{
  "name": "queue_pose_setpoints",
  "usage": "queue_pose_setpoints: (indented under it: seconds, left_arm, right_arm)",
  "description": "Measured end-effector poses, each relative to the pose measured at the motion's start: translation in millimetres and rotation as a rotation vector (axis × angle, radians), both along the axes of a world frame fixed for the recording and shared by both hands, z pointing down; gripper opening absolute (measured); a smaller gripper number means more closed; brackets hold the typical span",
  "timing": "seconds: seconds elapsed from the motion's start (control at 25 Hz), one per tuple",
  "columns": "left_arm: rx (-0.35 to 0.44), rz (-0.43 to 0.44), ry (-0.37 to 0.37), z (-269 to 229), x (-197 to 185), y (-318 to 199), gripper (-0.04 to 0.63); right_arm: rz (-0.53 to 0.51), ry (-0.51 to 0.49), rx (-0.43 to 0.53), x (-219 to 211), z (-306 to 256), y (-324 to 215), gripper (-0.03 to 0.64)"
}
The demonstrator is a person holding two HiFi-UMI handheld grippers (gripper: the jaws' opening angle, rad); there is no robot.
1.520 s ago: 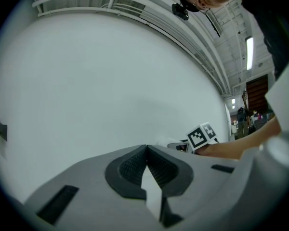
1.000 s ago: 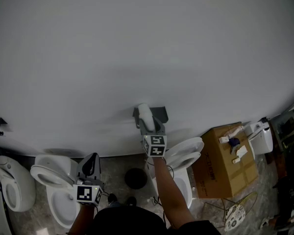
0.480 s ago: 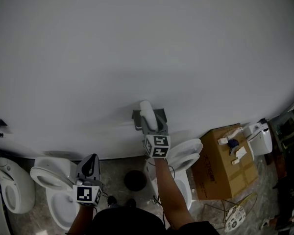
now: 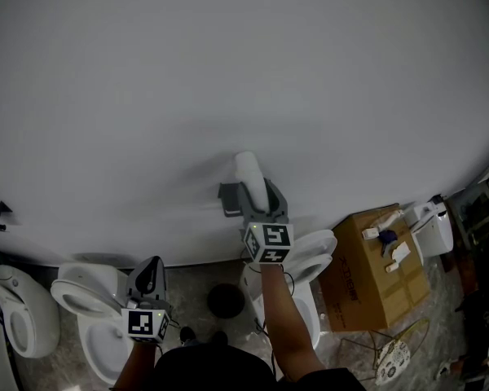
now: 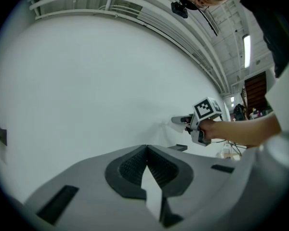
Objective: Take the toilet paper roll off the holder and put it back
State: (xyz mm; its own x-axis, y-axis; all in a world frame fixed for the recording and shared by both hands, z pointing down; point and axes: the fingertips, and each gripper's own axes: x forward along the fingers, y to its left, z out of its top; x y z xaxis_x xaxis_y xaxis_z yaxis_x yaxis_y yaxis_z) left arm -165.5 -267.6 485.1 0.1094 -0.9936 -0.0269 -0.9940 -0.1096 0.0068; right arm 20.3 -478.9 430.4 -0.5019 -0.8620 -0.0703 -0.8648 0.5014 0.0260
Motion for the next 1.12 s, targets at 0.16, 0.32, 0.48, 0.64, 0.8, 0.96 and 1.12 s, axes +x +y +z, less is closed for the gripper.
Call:
queue_pose_setpoints:
  seconds: [0.16,0.32,0.48,0.64,0.8,0.96,1.12]
  left_arm:
    - [0.011,0.005,0.0,-1,1,-2,0.003]
    - [0.026,0.009,0.004,2,3,-3,0.003]
    - [0.008,0.006,0.011,3,2,0,0.003]
    - [-0.014,-0.001,0.007,2,2,-1,0.003]
    - [-0.005,0.001,0.009,1,3,-3,0.003]
    - [-0.015,-0.006,0.003,0,2,-2,0.003]
    - [-0.016,-0.006,0.001,1,2,-1,0.003]
  right_arm:
    - [0.002,-0.006,0.058,1,-26,7,0.238]
    - [0.004,-0.017,0.106,4,-47,13,0.238]
    - [0.008,-0.037,0.122,8,-56,18,0.238]
    - [0.013,-0.028,0.11,9,-49,13,0.238]
    - [0.018,-0.016,0.079,11,-33,8,0.238]
    - [0.016,0.006,0.052,7,-17,4,0.238]
    - [0.011,0.02,0.011,4,5,0,0.238]
